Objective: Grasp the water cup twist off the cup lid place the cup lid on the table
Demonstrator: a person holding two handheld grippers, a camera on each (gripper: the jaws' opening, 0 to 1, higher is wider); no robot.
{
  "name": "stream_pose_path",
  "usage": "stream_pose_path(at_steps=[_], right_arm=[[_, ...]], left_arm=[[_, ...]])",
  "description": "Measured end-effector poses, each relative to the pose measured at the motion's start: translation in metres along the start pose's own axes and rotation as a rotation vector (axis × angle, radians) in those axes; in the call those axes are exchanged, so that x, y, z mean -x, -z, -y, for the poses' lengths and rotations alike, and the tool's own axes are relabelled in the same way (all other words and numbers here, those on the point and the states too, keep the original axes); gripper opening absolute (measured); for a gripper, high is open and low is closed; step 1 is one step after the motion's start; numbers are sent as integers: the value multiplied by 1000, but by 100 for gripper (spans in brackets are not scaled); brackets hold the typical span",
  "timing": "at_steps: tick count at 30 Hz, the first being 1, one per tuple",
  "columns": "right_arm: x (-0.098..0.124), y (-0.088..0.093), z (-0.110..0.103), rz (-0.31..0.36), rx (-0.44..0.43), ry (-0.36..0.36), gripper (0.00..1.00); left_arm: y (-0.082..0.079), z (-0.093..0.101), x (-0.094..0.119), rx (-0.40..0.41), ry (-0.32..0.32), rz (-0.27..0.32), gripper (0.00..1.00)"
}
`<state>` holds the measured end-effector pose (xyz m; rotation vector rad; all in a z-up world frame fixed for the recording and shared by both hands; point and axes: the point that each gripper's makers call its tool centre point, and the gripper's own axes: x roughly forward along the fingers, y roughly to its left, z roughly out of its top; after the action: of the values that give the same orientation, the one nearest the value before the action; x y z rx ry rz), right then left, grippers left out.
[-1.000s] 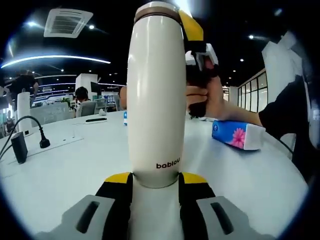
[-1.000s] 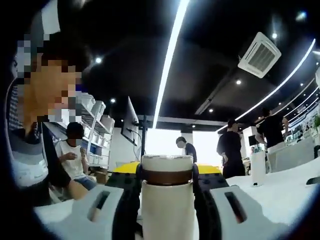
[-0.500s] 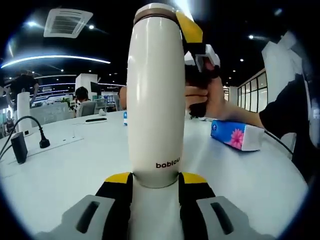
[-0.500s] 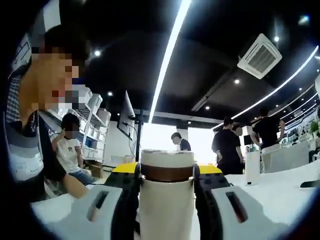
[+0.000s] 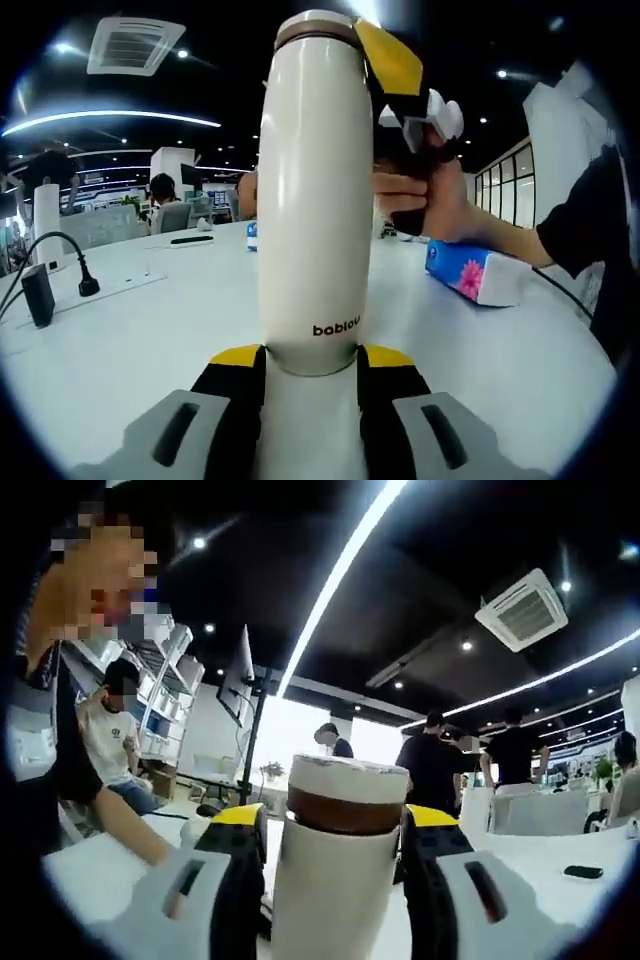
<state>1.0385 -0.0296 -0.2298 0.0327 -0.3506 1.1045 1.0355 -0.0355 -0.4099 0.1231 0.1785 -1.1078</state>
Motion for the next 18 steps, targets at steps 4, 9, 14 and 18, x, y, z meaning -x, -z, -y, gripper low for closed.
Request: stream_pose_path(at_steps=[4,9,14,18], right_arm=[[6,8,9,-45,-49,125,61],[16,0,12,-33,-54,224,61],[21,-5,3,-34,-16,296,61],[18,2,-8,-67,-2,332,62]], left_arm=[[0,2,0,0,-1,0,38],[0,2,0,1,-1,0,38],[1,2,1,1,-2,1,38],[1,2,1,2,-2,1,38]])
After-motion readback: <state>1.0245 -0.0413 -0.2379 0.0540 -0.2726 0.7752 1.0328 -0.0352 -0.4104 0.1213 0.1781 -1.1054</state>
